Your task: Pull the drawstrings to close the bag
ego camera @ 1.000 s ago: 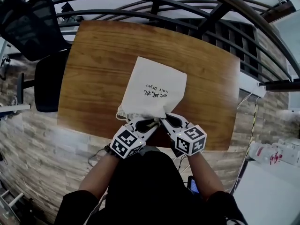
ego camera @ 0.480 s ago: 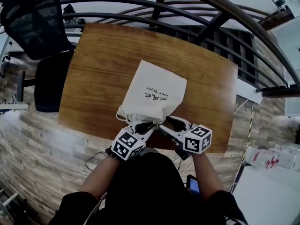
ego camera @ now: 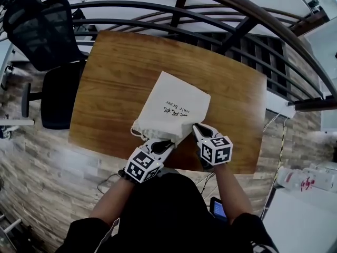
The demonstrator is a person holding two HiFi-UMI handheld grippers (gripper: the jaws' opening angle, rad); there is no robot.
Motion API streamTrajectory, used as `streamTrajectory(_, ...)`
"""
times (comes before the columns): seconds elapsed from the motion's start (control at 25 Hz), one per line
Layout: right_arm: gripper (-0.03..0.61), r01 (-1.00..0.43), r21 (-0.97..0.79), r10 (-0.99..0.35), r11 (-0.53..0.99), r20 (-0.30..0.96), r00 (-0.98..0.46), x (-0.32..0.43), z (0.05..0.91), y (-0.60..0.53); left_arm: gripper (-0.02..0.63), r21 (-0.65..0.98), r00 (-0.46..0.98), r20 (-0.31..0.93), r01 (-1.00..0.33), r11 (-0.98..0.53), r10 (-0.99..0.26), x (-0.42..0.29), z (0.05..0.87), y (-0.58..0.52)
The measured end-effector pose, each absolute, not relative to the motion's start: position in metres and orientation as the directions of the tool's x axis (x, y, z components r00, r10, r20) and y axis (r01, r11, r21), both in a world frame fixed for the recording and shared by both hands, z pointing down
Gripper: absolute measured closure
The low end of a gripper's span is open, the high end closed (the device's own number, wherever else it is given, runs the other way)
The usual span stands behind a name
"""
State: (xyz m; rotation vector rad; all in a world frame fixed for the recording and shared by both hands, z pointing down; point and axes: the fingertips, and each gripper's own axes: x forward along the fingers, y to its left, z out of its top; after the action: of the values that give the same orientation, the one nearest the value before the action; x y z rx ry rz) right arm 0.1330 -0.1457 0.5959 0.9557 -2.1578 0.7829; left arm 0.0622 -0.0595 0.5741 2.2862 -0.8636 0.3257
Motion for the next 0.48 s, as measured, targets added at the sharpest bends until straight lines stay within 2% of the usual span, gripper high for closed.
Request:
streamTrajectory(0.2, 0.560, -0.786, -0.165, -0.385, 0.596, 0.800, -0.460, 0.118, 0.619, -0.153, 0.568, 0.476, 0.759, 0.445, -0.650, -0.592, -0.476, 0.066, 0.573, -0.054)
streamTrajectory(0.48, 0.554, -0.785, -0.157, -0.323, 0.600, 0.849, -0.417, 0.114, 0.639, -0.148, 0.569, 0.453, 0.774, 0.430, -0.630, -0.631, -0.464, 0.068, 0.558, -0.047)
